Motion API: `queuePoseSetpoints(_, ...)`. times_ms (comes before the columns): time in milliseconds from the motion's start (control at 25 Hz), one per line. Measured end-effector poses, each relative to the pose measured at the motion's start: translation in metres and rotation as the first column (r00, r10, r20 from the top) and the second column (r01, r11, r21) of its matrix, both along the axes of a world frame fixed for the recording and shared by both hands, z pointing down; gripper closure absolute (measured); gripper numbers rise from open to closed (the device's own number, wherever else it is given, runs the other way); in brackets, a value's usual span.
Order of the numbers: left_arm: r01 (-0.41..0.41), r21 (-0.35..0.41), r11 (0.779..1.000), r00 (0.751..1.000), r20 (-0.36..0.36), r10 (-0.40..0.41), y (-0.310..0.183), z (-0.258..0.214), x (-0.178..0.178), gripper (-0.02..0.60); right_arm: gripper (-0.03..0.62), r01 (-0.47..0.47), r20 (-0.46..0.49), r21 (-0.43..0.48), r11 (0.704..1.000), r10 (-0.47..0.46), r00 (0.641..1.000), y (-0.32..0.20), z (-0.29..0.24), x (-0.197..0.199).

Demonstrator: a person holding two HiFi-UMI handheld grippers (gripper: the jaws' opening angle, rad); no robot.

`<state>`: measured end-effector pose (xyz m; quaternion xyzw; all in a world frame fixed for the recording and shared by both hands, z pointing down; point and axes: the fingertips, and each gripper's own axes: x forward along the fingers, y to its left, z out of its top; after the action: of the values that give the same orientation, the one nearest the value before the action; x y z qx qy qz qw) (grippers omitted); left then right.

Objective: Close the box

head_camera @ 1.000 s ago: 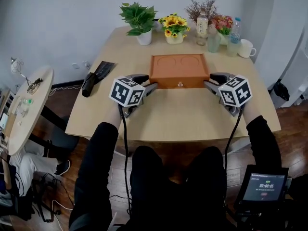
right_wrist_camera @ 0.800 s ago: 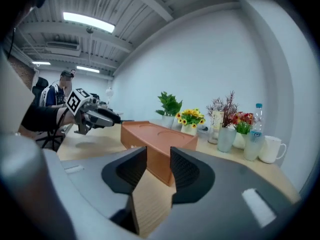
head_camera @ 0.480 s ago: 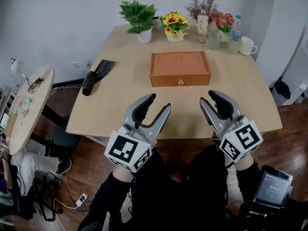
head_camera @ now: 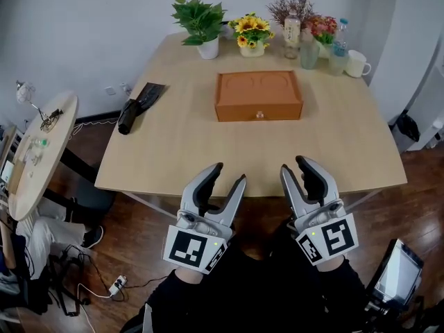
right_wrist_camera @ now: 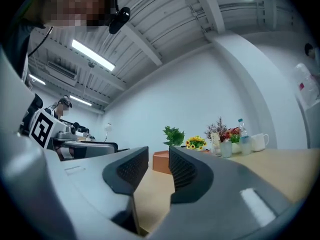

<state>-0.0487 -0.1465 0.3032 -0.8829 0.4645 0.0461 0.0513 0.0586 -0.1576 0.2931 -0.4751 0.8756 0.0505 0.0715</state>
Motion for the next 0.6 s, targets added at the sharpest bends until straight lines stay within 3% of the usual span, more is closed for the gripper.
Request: queuePoseSetpoints(600,-0.012,-0.035,0.999,0.999,0.035,0.014,0.0,0.012,0.007,0.407,0.477,0.014,-0.028,-0.007,1.0,-0.014,0.999,0.003,0.003,-0.007)
